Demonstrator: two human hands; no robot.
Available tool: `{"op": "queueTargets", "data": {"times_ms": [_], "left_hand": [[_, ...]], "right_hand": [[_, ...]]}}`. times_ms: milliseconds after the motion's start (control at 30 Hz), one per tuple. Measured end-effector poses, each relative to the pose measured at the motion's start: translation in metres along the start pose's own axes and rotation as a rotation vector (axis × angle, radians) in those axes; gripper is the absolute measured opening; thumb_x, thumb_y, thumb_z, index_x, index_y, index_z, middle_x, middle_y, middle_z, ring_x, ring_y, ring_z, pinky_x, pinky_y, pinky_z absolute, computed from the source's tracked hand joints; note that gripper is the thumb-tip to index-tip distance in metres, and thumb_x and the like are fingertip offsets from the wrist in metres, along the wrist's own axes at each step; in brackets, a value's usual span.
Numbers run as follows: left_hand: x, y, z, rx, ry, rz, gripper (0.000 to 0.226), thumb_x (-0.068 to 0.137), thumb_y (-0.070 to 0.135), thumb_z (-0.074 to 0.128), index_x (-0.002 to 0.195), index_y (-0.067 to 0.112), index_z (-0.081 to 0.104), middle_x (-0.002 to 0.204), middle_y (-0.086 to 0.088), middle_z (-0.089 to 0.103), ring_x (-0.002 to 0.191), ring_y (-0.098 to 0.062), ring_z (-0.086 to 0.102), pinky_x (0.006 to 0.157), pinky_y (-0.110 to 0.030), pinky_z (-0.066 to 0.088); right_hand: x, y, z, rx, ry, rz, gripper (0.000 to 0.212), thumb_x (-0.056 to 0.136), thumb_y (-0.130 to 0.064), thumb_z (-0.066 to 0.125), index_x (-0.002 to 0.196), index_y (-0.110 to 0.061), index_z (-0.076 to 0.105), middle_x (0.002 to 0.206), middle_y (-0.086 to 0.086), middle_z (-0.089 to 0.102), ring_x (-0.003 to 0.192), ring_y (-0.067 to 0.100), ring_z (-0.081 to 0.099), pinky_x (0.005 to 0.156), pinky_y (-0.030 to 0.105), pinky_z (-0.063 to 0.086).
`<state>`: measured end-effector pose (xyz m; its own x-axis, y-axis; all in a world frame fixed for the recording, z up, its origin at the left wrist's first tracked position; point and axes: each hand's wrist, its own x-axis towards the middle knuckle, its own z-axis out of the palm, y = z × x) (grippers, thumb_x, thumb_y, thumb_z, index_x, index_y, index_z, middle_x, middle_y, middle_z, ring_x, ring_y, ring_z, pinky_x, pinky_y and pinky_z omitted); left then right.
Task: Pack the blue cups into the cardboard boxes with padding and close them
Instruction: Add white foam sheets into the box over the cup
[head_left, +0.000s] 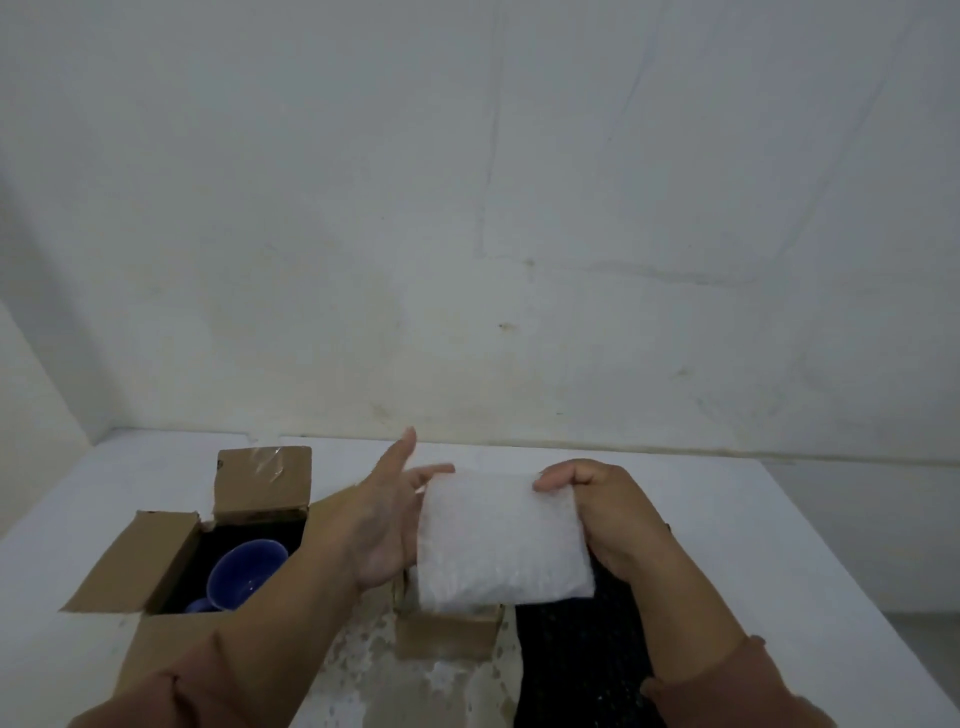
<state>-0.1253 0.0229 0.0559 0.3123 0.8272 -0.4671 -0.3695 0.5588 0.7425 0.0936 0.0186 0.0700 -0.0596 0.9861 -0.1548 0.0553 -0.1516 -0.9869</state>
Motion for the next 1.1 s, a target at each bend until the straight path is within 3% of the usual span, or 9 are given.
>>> {"op": "queueTargets", "data": {"times_ms": [67, 167, 300, 467, 567, 633, 733, 900, 1100], "left_hand": [[0.0, -0.004, -0.001, 0.144, -0.042, -0.083, 0.049, 0.096, 0.044, 0.042, 0.119, 0.004, 0.061, 0.115, -0.017, 0.067, 0.109, -0.035, 0.062, 0.092, -0.047, 0.05], [0.005, -0.01, -0.002, 0.254, 0.095, -0.009, 0.017, 0.094, 0.006, 0.052, 0.106, 0.001, 0.063, 0.102, -0.017, 0.069, 0.094, -0.032, 0.064, 0.084, -0.043, 0.052], [0.017, -0.013, -0.015, 0.334, 0.234, 0.04, 0.02, 0.089, -0.001, 0.057, 0.108, 0.004, 0.059, 0.109, -0.017, 0.066, 0.098, -0.033, 0.063, 0.091, -0.048, 0.052], [0.025, -0.025, -0.015, 0.793, 0.419, 0.221, 0.054, 0.085, 0.006, 0.063, 0.132, 0.017, 0.038, 0.12, -0.007, 0.051, 0.09, -0.017, 0.054, 0.061, -0.021, 0.046], [0.033, -0.035, -0.015, 0.964, 0.481, 0.307, 0.056, 0.08, -0.008, 0.058, 0.122, 0.021, 0.036, 0.127, -0.008, 0.04, 0.081, -0.012, 0.049, 0.069, -0.034, 0.052], [0.038, -0.044, -0.018, 1.179, 0.46, 0.356, 0.047, 0.078, -0.012, 0.054, 0.109, 0.021, 0.039, 0.14, -0.01, 0.028, 0.101, -0.019, 0.049, 0.082, -0.033, 0.048], [0.041, -0.055, -0.023, 1.481, 0.453, 0.416, 0.038, 0.083, -0.006, 0.05, 0.115, 0.013, 0.047, 0.154, -0.01, 0.014, 0.137, -0.027, 0.027, 0.1, -0.027, 0.036], [0.04, -0.054, -0.026, 1.853, 0.313, 0.329, 0.047, 0.089, 0.021, 0.049, 0.135, 0.012, 0.045, 0.145, -0.006, 0.036, 0.132, -0.022, 0.033, 0.115, -0.032, 0.027], [0.036, -0.04, -0.034, 2.112, 0.041, 0.174, 0.081, 0.08, 0.044, 0.053, 0.147, 0.01, 0.023, 0.157, -0.009, 0.017, 0.146, -0.025, 0.011, 0.122, -0.044, 0.002]], "right_hand": [[0.002, 0.002, 0.007, -0.072, 0.008, -0.046, 0.054, 0.076, 0.022, 0.045, 0.046, -0.016, 0.068, 0.079, -0.001, 0.067, 0.077, 0.021, 0.063, 0.069, 0.028, 0.052], [0.005, 0.005, 0.011, -0.071, -0.021, -0.02, 0.048, 0.081, 0.017, 0.045, 0.056, -0.015, 0.071, 0.093, 0.0, 0.068, 0.09, 0.022, 0.062, 0.079, 0.031, 0.052], [0.009, 0.013, 0.011, 0.167, -0.139, 0.19, 0.027, 0.086, 0.003, 0.044, 0.078, -0.005, 0.068, 0.092, 0.012, 0.066, 0.082, 0.027, 0.06, 0.071, 0.036, 0.048], [0.027, 0.047, 0.028, -0.345, -0.075, 0.183, 0.023, 0.08, 0.001, 0.055, 0.08, -0.021, 0.062, 0.1, 0.008, 0.06, 0.086, 0.022, 0.057, 0.071, 0.032, 0.045], [0.038, 0.059, 0.041, -0.534, -0.012, 0.169, 0.029, 0.08, 0.004, 0.047, 0.089, -0.021, 0.059, 0.108, 0.005, 0.055, 0.095, 0.02, 0.055, 0.072, 0.028, 0.045], [0.045, 0.065, 0.048, -0.668, -0.024, 0.151, 0.035, 0.082, 0.006, 0.043, 0.098, -0.021, 0.058, 0.118, 0.004, 0.052, 0.105, 0.021, 0.052, 0.075, 0.024, 0.042], [0.052, 0.071, 0.057, -0.812, -0.022, 0.1, 0.042, 0.084, 0.009, 0.039, 0.111, -0.019, 0.056, 0.127, 0.005, 0.046, 0.111, 0.021, 0.049, 0.081, 0.023, 0.041], [0.051, 0.077, 0.063, -1.115, -0.018, 0.003, 0.045, 0.084, 0.001, 0.041, 0.121, -0.022, 0.051, 0.126, 0.007, 0.047, 0.117, 0.026, 0.042, 0.094, 0.032, 0.039], [0.041, 0.08, 0.058, -1.502, -0.091, -0.176, 0.035, 0.092, -0.018, 0.041, 0.125, -0.015, 0.05, 0.145, 0.007, 0.027, 0.126, 0.031, 0.029, 0.101, 0.042, 0.026]]}}
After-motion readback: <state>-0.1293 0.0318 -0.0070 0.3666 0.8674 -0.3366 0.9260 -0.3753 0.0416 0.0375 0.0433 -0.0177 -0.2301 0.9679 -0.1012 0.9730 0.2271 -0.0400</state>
